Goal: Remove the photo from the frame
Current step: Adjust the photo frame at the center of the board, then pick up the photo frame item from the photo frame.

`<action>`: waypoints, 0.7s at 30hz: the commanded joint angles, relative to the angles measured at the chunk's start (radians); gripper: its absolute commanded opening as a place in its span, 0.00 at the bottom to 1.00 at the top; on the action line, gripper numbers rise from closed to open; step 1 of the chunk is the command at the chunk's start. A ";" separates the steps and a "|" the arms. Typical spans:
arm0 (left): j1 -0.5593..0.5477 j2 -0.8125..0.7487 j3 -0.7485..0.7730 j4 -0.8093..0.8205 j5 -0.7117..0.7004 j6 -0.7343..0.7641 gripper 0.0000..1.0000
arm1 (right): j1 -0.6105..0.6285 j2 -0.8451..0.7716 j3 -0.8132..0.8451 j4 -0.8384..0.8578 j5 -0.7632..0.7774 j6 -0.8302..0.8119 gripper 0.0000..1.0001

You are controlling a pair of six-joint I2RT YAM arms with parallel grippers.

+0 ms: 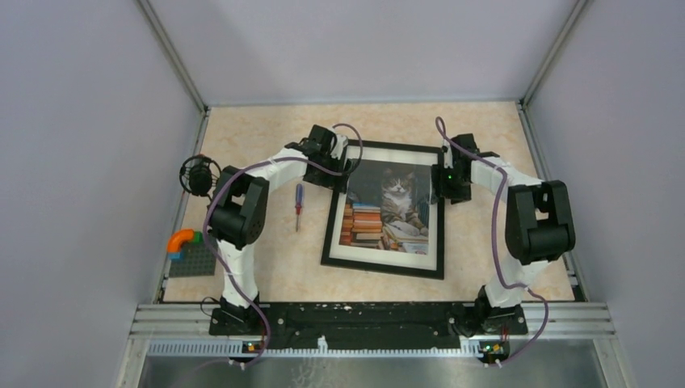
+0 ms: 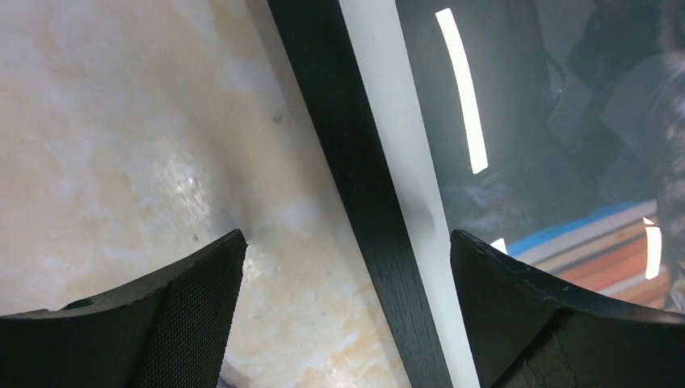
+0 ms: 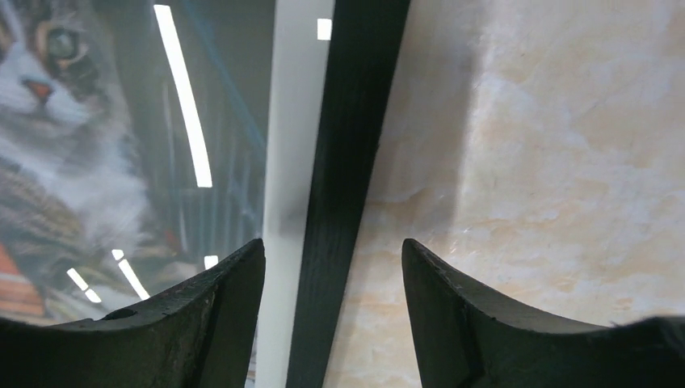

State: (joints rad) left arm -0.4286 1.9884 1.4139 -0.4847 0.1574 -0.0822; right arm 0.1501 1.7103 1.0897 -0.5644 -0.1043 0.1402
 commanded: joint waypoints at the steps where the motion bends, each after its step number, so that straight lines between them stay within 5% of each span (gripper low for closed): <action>1: -0.029 0.052 0.060 0.076 -0.090 0.042 0.99 | 0.003 0.064 0.078 0.055 0.099 -0.015 0.58; 6: -0.064 0.084 0.070 0.024 -0.111 0.074 0.98 | 0.004 0.115 0.094 0.042 0.071 -0.033 0.47; 14: -0.105 -0.024 -0.118 -0.035 -0.074 -0.076 0.60 | 0.025 0.039 -0.013 0.008 0.025 -0.047 0.37; 21: -0.119 -0.092 -0.183 -0.045 -0.035 -0.137 0.52 | 0.051 -0.039 -0.072 -0.019 0.017 -0.058 0.21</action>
State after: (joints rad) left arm -0.5392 1.9045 1.2659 -0.4419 0.0753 -0.1493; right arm 0.1829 1.7123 1.0344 -0.5110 -0.0654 0.1028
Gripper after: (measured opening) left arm 0.529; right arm 0.274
